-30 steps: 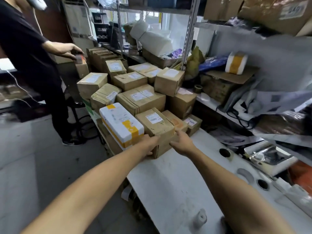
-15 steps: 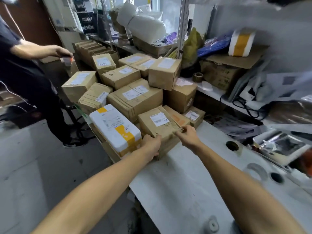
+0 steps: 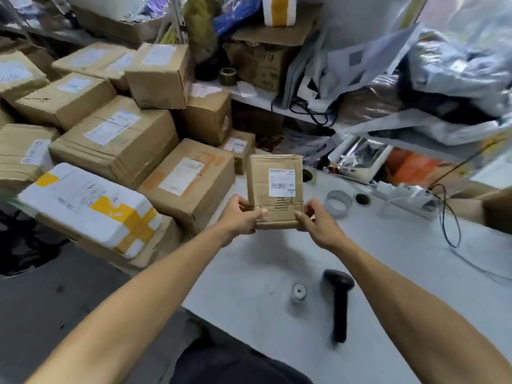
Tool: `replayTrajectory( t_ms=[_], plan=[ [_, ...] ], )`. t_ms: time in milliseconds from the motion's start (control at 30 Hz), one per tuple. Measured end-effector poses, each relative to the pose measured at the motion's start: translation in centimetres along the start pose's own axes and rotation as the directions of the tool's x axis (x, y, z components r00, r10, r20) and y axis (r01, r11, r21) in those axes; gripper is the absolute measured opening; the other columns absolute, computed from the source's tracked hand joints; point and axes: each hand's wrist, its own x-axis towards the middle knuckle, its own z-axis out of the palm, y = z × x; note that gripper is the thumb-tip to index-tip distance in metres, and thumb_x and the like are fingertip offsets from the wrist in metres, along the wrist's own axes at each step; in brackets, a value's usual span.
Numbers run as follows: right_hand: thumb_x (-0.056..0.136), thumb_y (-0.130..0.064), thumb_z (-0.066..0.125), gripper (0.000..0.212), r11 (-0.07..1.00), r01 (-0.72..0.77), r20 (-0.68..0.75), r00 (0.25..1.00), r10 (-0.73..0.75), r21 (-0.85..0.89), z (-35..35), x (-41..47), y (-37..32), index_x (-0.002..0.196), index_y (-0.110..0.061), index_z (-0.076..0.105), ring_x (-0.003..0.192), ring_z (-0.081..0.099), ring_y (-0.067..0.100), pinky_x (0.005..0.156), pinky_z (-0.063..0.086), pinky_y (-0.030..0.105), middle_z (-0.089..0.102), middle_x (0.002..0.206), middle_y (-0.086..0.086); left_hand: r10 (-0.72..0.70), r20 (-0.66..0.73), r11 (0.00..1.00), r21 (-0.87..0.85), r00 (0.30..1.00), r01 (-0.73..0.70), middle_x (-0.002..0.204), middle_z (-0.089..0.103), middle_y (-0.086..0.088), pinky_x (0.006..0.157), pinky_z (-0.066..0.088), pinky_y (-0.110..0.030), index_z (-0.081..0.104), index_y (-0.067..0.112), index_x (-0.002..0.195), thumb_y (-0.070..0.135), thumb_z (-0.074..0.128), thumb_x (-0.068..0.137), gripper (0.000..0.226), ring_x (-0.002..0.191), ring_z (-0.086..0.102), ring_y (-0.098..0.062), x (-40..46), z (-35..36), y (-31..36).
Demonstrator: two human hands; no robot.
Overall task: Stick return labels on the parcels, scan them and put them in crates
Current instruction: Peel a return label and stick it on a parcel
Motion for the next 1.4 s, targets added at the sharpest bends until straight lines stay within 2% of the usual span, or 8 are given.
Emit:
replayTrajectory(
  t_ms=[67,200,300,400,500,667,1067,1400],
  plan=[
    [0.102,-0.032,0.058,0.026,0.999,-0.039,-0.02,0.999,0.038,-0.012,-0.7,-2.1,2.0,0.092,-0.013,0.044,0.085,0.071,0.025,0.08,0.061,0.048,0.062,0.091,0.003,-0.057,0.076,0.998,-0.033,0.995,0.059,0.091,0.057,-0.013,0.08,0.06,-0.058,0.048,0.012,0.087,0.014,0.08,0.086,0.033,0.085,0.063,-0.026,-0.2,1.5,-0.7],
    [0.093,-0.05,0.065,0.032,0.988,-0.153,-0.166,0.974,0.155,0.026,-2.0,-5.8,4.9,0.098,-0.02,0.054,0.086,0.065,0.021,0.081,0.057,0.042,0.065,0.094,0.001,-0.194,0.277,0.966,-0.112,0.941,0.232,0.108,0.066,-0.019,0.069,0.064,-0.048,0.051,0.011,0.087,0.01,0.081,0.084,0.03,0.092,0.071,-0.032,0.1,3.6,-2.1],
    [0.072,-0.073,0.073,0.068,0.953,-0.301,-0.325,0.898,0.298,0.042,-2.5,-9.2,7.2,0.118,-0.029,0.052,0.098,0.056,0.015,0.083,0.049,0.032,0.056,0.106,-0.007,-0.228,0.324,0.946,-0.151,0.918,0.288,0.105,0.068,-0.015,0.07,0.063,-0.049,0.049,0.011,0.094,0.009,0.082,0.082,0.035,0.085,0.073,-0.031,0.2,4.9,-2.8],
    [0.048,-0.086,0.077,0.103,0.823,-0.555,-0.164,0.807,0.567,0.118,-2.2,-12.0,9.8,0.123,-0.024,0.045,0.102,0.059,0.018,0.085,0.049,0.033,0.053,0.112,-0.003,-0.22,0.273,0.953,-0.145,0.937,0.266,0.097,0.069,-0.014,0.071,0.064,-0.049,0.047,0.015,0.08,0.007,0.083,0.081,0.036,0.088,0.072,-0.031,0.5,5.9,-3.4],
    [0.059,-0.069,0.085,0.073,0.722,-0.692,0.102,0.72,0.687,0.022,-0.8,-13.0,10.9,0.094,-0.011,0.057,0.076,0.067,0.021,0.06,0.053,0.03,0.064,0.086,0.004,-0.205,0.234,0.958,-0.151,0.95,0.244,0.091,0.068,-0.013,0.069,0.063,-0.046,0.047,0.016,0.077,0.007,0.084,0.079,0.038,0.092,0.07,-0.031,0.8,6.4,-3.8],
    [0.086,-0.023,0.068,0.021,0.719,-0.661,0.095,0.747,0.658,0.214,1.5,-12.2,10.8,0.094,-0.004,0.065,0.066,0.073,0.024,0.082,0.06,0.044,0.072,0.071,0.01,-0.201,0.186,0.965,-0.131,0.962,0.227,0.099,0.067,-0.015,0.076,0.063,-0.05,0.048,0.016,0.075,0.006,0.085,0.078,0.038,0.091,0.07,-0.03,1.1,6.9,-4.1],
    [0.089,-0.012,0.057,0.012,0.897,-0.343,0.032,0.937,0.348,0.279,-7.2,-8.0,-2.8,0.082,-0.003,0.062,0.052,0.062,0.022,0.053,0.051,0.028,0.063,0.065,0.012,-0.27,0.098,0.937,-0.202,0.958,0.285,0.116,0.066,-0.018,0.082,0.062,-0.049,0.05,0.014,0.085,0.011,0.082,0.083,0.031,0.101,0.067,-0.031,1.4,7.0,-4.9],
    [0.089,-0.012,0.056,0.013,0.903,-0.338,0.044,0.94,0.339,0.266,-8.2,-8.0,-6.3,0.082,-0.002,0.061,0.048,0.059,0.022,0.045,0.048,0.021,0.062,0.062,0.015,-0.302,0.083,0.929,-0.198,0.95,0.313,0.114,0.064,-0.013,0.078,0.062,-0.046,0.057,0.009,0.101,0.014,0.081,0.084,0.03,0.093,0.065,-0.026,1.0,7.5,-4.9]
  ],
)
